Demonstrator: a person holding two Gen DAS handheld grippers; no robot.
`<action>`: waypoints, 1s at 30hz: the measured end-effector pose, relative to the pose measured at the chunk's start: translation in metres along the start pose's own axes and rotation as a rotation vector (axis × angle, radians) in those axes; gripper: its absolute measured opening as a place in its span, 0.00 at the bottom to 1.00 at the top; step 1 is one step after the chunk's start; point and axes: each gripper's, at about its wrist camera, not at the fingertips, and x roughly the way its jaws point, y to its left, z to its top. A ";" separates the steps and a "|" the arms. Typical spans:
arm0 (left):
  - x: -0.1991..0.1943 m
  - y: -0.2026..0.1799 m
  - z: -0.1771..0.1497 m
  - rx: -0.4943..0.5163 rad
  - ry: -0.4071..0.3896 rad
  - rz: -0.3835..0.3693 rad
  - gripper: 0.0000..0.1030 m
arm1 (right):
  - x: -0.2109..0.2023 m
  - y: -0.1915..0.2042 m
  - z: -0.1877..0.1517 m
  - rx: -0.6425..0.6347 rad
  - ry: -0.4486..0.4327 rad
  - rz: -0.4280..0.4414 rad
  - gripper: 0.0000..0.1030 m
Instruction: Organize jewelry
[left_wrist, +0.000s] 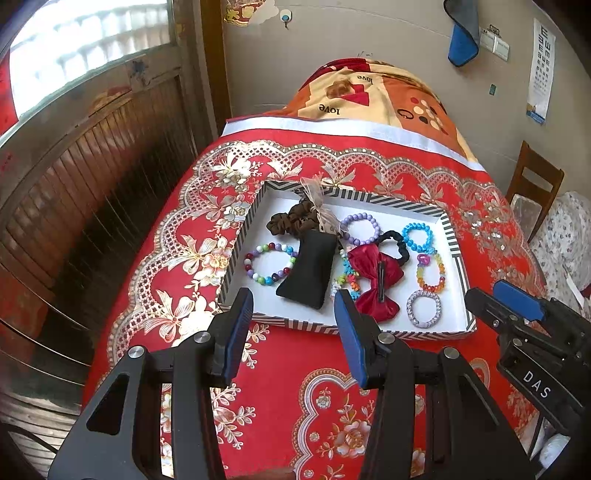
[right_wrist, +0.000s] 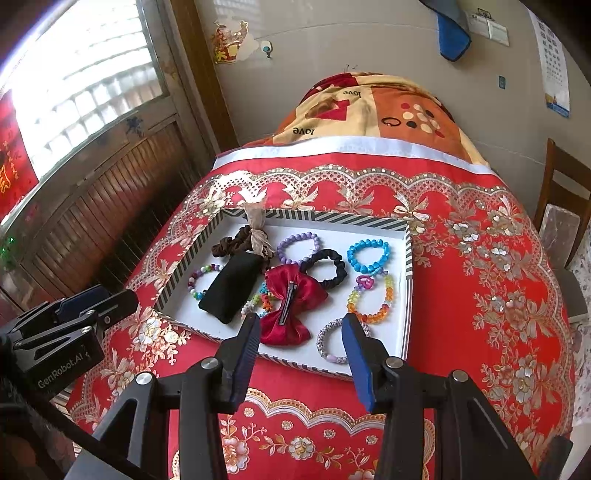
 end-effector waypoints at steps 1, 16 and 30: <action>0.000 0.000 0.000 0.000 0.001 -0.002 0.44 | 0.000 0.000 0.000 -0.001 0.001 -0.001 0.43; 0.009 -0.008 0.007 0.018 0.006 -0.029 0.44 | 0.000 -0.006 0.004 -0.002 -0.015 -0.008 0.58; 0.017 -0.015 0.012 0.031 0.017 -0.035 0.44 | 0.005 -0.015 0.005 0.012 -0.005 -0.020 0.58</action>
